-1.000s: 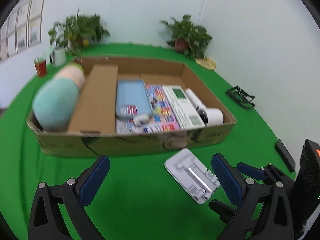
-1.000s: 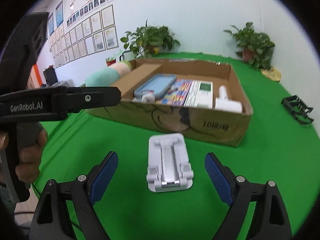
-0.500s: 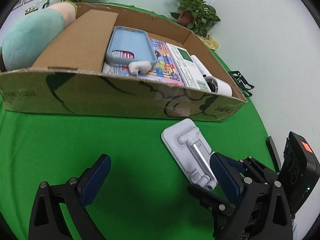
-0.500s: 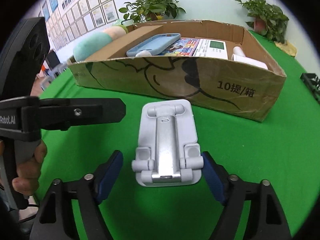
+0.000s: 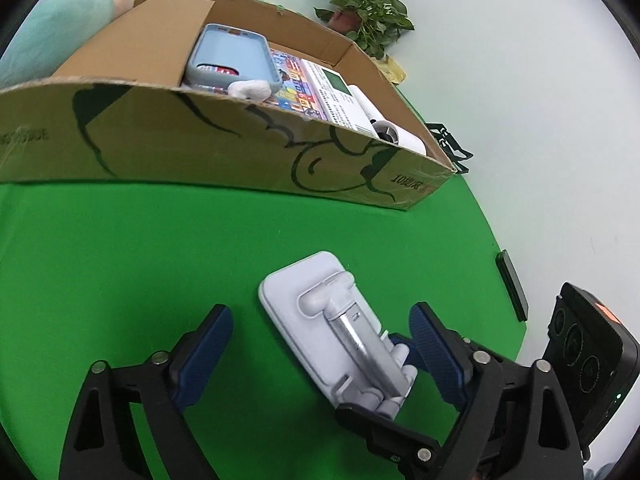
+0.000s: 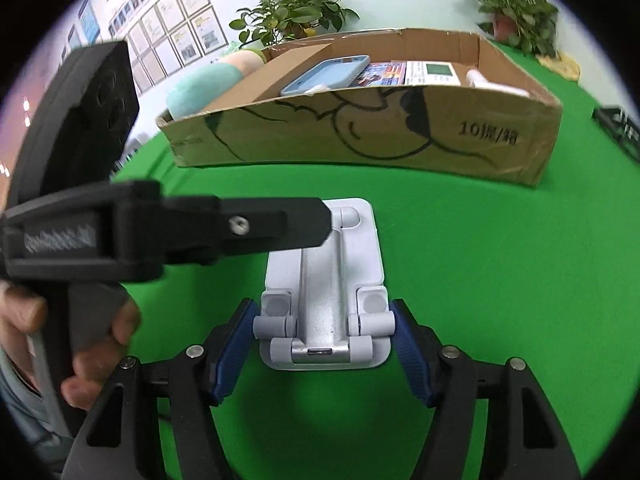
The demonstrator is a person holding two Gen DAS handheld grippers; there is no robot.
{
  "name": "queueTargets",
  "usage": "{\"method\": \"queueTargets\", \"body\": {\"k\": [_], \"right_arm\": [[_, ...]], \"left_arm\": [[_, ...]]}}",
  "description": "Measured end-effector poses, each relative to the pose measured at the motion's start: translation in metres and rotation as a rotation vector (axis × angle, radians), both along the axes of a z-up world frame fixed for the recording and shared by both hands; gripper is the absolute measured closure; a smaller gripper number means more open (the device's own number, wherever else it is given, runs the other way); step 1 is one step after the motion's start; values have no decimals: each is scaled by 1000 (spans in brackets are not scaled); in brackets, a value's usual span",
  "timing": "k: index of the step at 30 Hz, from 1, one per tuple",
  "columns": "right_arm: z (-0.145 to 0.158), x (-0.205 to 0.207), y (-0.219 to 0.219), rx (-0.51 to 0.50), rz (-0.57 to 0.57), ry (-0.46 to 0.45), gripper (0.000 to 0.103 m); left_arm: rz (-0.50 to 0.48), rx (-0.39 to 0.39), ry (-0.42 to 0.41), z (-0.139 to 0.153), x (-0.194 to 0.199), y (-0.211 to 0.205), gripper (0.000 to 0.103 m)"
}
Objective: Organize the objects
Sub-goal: 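Grasp the white phone stand with both grippers and lift it, then carry the phone stand over the cardboard box with both grippers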
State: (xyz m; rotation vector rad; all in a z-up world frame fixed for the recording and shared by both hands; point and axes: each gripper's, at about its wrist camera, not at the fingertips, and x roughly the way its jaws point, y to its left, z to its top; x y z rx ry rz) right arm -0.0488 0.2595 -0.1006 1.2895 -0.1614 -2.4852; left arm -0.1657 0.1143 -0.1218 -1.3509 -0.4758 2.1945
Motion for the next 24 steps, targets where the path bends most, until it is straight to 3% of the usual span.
{"method": "queueTargets", "body": {"k": [5,12,18,24], "right_arm": [[0,1,1,-85,-20,-35,37],[0,3,-5,-124,-18,-44,37],[0,7,-10,-118,-19,-38,37],[10,13,-10,-152,-32,20,38]], "left_arm": [[-8,-18,-9,2,6,2,29],[19,-74,-19,2,8,5,52],[19,-52,-27,3,9,3,61],[3,-38,59,28,15,8,69]]}}
